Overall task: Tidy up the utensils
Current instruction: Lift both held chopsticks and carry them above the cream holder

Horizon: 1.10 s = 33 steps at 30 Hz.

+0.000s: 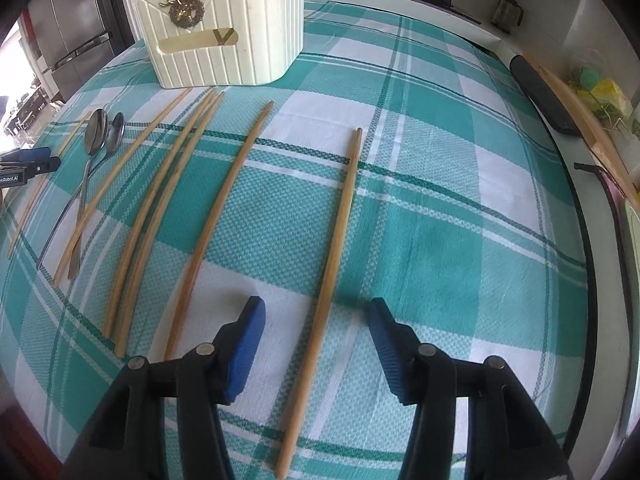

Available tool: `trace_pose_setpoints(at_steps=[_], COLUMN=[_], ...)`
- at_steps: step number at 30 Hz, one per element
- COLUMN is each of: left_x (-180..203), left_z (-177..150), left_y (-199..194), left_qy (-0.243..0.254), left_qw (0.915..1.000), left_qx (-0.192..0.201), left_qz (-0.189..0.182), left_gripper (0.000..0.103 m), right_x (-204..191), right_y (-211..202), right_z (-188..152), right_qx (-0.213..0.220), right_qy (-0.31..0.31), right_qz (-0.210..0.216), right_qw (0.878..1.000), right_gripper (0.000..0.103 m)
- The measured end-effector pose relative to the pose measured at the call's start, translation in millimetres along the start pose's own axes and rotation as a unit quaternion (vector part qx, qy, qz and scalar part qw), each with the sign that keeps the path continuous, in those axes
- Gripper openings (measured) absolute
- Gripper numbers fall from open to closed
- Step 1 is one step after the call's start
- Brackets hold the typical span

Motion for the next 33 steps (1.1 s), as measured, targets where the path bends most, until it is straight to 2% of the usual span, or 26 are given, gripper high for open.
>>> trace_pose_setpoints(at_steps=[3, 4, 6, 7, 8, 9, 10, 13, 18, 26, 33], left_x=[-1, 0, 1, 3, 5, 7, 9, 9, 4, 13, 26], left_z=[15, 19, 25, 27, 29, 30, 31, 33, 38, 34, 31], left_y=[6, 8, 9, 9, 9, 9, 9, 2, -54, -175, -224], left_qy=[-0.001, 0.000, -0.001, 0.000, 0.003, 0.008, 0.011, 0.009, -0.013, -0.005, -0.018], left_qw=[1.0000, 1.0000, 0.9999, 0.9999, 0.9999, 0.9999, 0.9999, 0.9999, 0.9959, 0.9767, 0.9612], left_qx=[-0.007, -0.009, -0.012, -0.011, -0.012, -0.011, -0.010, 0.010, 0.090, 0.214, 0.270], left_qz=[-0.003, -0.004, -0.005, -0.007, -0.007, -0.007, -0.007, 0.008, 0.000, -0.022, -0.054], left_gripper=[0.066, 0.062, 0.051, 0.037, 0.019, 0.009, 0.005, 0.004, 0.004, 0.004, 0.004], right_x=[3, 4, 5, 6, 6, 7, 9, 15, 19, 10, -6], right_y=[13, 19, 26, 30, 33, 36, 38, 36, -26, -157, -221], right_z=[28, 38, 58, 66, 73, 78, 83, 89, 93, 74, 60], right_qx=[0.001, 0.001, 0.003, 0.001, 0.000, -0.003, -0.005, 0.001, 0.087, 0.204, 0.270], right_qy=[0.018, 0.023, 0.034, 0.040, 0.042, 0.043, 0.050, 0.076, 0.104, 0.083, 0.067], right_qz=[0.007, 0.006, 0.007, 0.007, 0.007, 0.004, 0.008, 0.019, 0.066, 0.102, 0.105], right_qw=[1.000, 1.000, 0.999, 0.999, 0.999, 0.999, 0.999, 0.997, 0.989, 0.970, 0.955], right_gripper=[0.046, 0.044, 0.034, 0.026, 0.016, 0.007, 0.007, 0.006, 0.006, 0.006, 0.006])
Point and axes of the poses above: each gripper's, at about its wrist camera, not at the fingertips, and y roughly the way its jaws point, x to its right, z to its top, the point moved 7 cm from there along y, roughly the way its jaws point, and after that the axes turned 9 degrees about y, right-handed, at the moved point
